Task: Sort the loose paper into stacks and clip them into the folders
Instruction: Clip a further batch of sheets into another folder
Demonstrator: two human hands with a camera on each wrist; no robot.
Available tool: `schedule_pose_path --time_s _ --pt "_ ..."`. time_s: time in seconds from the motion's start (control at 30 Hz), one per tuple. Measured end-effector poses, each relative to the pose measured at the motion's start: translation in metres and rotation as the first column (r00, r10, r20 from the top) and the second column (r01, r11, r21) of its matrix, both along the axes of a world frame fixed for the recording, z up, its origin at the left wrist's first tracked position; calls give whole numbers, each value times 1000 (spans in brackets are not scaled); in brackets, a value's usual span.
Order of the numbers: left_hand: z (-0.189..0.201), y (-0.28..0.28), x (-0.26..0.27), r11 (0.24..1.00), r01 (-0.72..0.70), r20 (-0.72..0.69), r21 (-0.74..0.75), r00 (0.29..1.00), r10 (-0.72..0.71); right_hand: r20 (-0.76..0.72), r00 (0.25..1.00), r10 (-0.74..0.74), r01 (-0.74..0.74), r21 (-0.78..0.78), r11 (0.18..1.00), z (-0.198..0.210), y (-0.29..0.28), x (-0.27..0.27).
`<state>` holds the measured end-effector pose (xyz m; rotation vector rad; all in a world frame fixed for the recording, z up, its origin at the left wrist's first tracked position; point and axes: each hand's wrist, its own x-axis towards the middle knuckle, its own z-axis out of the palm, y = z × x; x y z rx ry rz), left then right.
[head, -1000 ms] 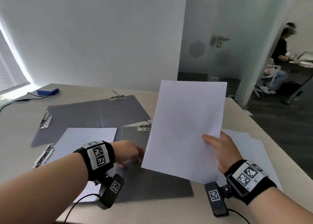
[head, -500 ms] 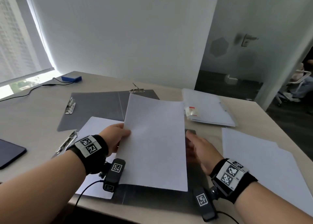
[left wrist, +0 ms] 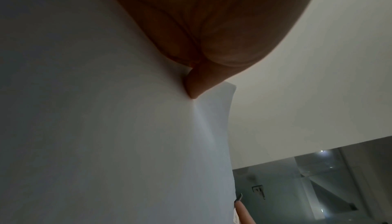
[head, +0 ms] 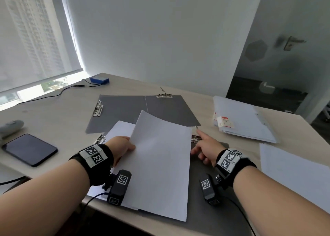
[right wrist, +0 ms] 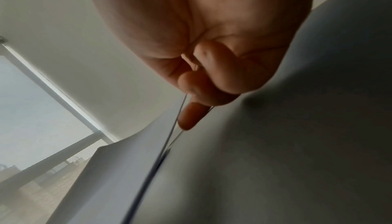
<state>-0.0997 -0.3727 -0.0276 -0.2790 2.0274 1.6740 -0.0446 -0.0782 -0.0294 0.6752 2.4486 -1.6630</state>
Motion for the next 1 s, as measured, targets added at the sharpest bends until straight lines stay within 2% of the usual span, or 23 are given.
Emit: schedule_pose_path --time_s 0.2,0.37,0.5,0.63,0.7,0.77,0.83,1.0 --pt "-2 -4 -2 1000 8 8 23 1000 -8 -77 983 -166 161 -68 985 -5 19 9" --pt "-4 0 0 999 6 13 -34 1000 -5 -24 1000 4 -3 57 998 0 11 5" --pt "-9 -2 -5 997 -40 -9 -62 999 40 -13 1000 25 -23 94 995 3 0 -9" --pt "-9 -4 -3 995 -67 -16 -74 998 66 -45 990 -130 130 -23 991 -2 7 -4" --pt "-13 -4 -7 996 -34 -14 -78 999 33 -48 966 -253 248 -83 965 -8 22 2" --pt "-11 2 -6 997 14 10 -76 1000 -13 -25 949 -313 307 -130 943 -8 37 14" --pt "-9 11 -2 997 50 32 -56 998 -49 19 950 -310 310 -131 942 -4 43 30" --pt "-9 39 5 992 122 67 12 990 -122 104 979 -176 189 -140 972 1 44 65"
